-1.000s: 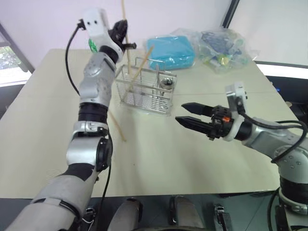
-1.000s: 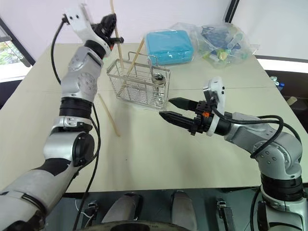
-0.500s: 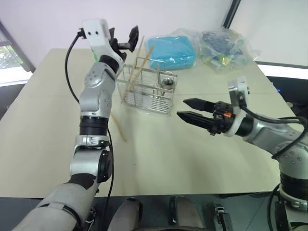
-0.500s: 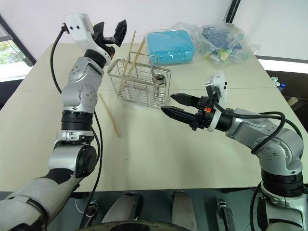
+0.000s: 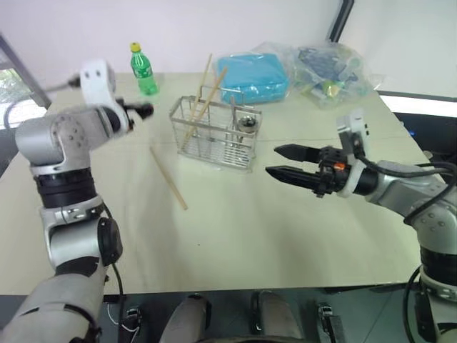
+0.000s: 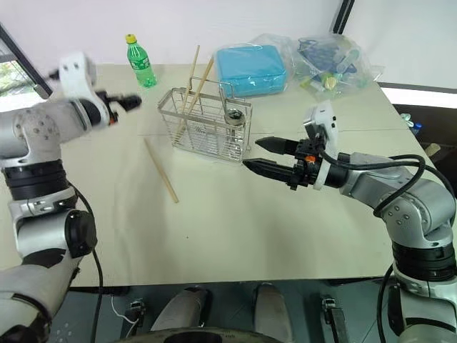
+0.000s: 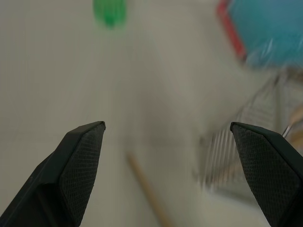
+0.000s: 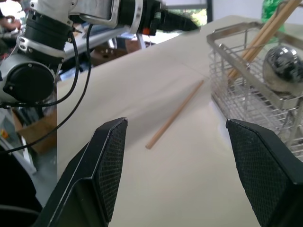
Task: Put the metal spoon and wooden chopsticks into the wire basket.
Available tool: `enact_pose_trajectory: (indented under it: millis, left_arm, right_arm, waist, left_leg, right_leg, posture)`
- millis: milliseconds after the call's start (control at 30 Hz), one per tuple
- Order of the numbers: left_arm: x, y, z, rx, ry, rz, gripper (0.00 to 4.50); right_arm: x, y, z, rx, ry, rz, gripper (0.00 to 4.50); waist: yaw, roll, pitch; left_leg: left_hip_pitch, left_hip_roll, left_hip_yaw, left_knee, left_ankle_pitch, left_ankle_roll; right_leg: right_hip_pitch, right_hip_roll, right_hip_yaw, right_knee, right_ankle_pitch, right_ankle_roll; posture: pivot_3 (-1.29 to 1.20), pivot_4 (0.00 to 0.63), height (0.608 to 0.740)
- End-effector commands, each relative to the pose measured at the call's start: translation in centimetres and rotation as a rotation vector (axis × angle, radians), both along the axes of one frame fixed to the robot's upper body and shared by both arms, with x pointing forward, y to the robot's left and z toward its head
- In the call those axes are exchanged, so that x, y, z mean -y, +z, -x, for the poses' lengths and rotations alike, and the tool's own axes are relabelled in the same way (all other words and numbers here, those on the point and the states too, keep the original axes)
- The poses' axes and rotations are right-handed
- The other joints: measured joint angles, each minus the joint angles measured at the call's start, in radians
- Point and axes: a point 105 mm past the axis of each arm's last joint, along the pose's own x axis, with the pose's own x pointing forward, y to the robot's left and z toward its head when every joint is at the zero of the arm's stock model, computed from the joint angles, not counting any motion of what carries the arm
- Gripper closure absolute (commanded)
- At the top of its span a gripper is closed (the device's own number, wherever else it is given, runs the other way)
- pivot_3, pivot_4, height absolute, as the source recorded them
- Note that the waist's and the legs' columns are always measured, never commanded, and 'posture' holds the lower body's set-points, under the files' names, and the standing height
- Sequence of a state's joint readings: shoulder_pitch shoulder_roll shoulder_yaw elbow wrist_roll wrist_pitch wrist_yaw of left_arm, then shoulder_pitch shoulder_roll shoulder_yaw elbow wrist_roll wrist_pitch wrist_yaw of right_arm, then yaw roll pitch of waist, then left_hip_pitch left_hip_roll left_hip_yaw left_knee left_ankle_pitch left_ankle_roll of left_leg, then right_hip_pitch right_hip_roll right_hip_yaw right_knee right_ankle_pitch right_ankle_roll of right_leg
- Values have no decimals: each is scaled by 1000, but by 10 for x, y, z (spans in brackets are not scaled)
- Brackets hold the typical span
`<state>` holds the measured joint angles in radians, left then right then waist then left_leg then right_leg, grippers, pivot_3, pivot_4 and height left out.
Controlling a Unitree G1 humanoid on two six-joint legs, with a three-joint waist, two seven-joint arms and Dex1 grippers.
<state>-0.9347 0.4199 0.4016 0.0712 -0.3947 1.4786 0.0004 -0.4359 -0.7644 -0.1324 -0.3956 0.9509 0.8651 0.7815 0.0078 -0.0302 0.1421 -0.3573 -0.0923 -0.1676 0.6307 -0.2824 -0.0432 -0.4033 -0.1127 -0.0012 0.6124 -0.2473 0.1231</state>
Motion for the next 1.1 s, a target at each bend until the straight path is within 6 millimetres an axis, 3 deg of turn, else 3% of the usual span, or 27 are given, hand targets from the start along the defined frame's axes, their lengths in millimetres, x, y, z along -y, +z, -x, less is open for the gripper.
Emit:
enact_pose_trajectory:
  millis: [33,300,567,867,967,1100]
  left_arm:
    - [-5,-3,10,-51,68,22,39]
    - [0,-32,2,-168,172,62,39]
    - [20,-52,-16,-246,113,89,39]
    - [19,-76,-22,-329,121,100,39]
    - [18,-77,-23,-327,130,109,862]
    - [14,-76,-24,-322,152,110,2961]
  right_arm:
    - [-2,6,2,52,26,8,1059]
    - [-11,1,4,50,47,-8,1059]
    - [-14,-3,9,38,33,-42,1059]
    - [-14,-5,11,43,19,-51,1059]
    - [-13,-6,11,43,15,-50,1059]
    - [-12,-8,11,42,13,-46,1059]
  waist:
    - [3,0,0]
    - [5,0,0]
    - [6,-1,0]
    - [5,0,-1]
    - [5,0,-1]
    - [8,0,-1]
  left_leg:
    - [0,0,0,0,2,-3]
    - [0,0,1,-1,2,-4]
    - [0,0,1,0,2,-4]
    - [1,0,2,-1,2,-4]
    - [1,0,2,-1,2,-4]
    - [0,0,2,0,2,-4]
  right_leg:
    - [0,0,0,0,0,0]
    - [-1,-1,0,-1,0,0]
    - [-1,-2,0,-1,0,0]
    - [-1,-2,0,0,0,0]
    - [-1,-2,0,0,0,0]
    - [-1,-2,0,0,0,0]
  posture:
    - [0,150,725]
    - [0,150,725]
    - [0,150,725]
    - [0,150,725]
    - [0,150,725]
    - [0,150,725]
